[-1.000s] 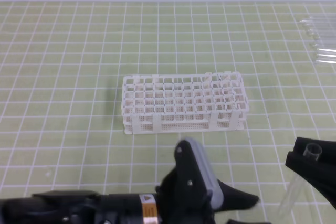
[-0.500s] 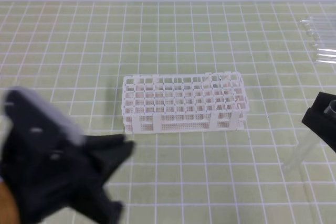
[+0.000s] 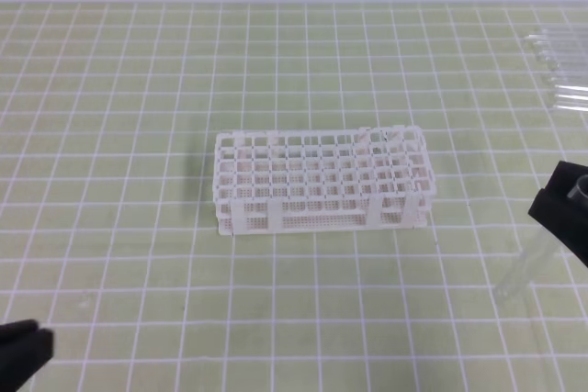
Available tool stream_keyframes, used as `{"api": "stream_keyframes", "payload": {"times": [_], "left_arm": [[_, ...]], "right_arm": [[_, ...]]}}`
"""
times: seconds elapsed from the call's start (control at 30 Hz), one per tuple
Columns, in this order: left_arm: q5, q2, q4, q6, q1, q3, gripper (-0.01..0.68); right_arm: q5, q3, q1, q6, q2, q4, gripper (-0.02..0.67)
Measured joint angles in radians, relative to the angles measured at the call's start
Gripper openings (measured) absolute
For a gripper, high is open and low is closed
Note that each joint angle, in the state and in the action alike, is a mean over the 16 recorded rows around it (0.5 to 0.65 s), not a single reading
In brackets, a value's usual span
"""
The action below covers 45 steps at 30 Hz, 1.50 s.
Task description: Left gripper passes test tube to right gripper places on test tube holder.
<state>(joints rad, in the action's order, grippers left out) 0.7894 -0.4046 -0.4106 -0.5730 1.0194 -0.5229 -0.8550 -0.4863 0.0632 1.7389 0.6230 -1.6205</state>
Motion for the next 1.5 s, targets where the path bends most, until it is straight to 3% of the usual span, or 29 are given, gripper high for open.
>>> {"api": "stream_keyframes", "payload": {"times": [0.37, 1.1, 1.37, 1.5], "left_arm": [[0.139, 0.072, 0.017, 0.003, 0.0, 0.001, 0.008], [0.142, 0.07, 0.013, 0.004, 0.0, 0.001, 0.008], [0.145, 0.072, 0.014, 0.003, 0.0, 0.001, 0.008], [0.145, 0.072, 0.013, 0.003, 0.0, 0.001, 0.008]], "right_arm": [[-0.001, 0.0, 0.0, 0.0, 0.0, 0.0, 0.012], [-0.019, 0.0, 0.0, -0.002, 0.0, 0.0, 0.012], [0.065, -0.007, 0.0, -0.023, 0.0, 0.047, 0.012], [0.164, -0.026, 0.003, -0.125, 0.0, 0.141, 0.012]]}}
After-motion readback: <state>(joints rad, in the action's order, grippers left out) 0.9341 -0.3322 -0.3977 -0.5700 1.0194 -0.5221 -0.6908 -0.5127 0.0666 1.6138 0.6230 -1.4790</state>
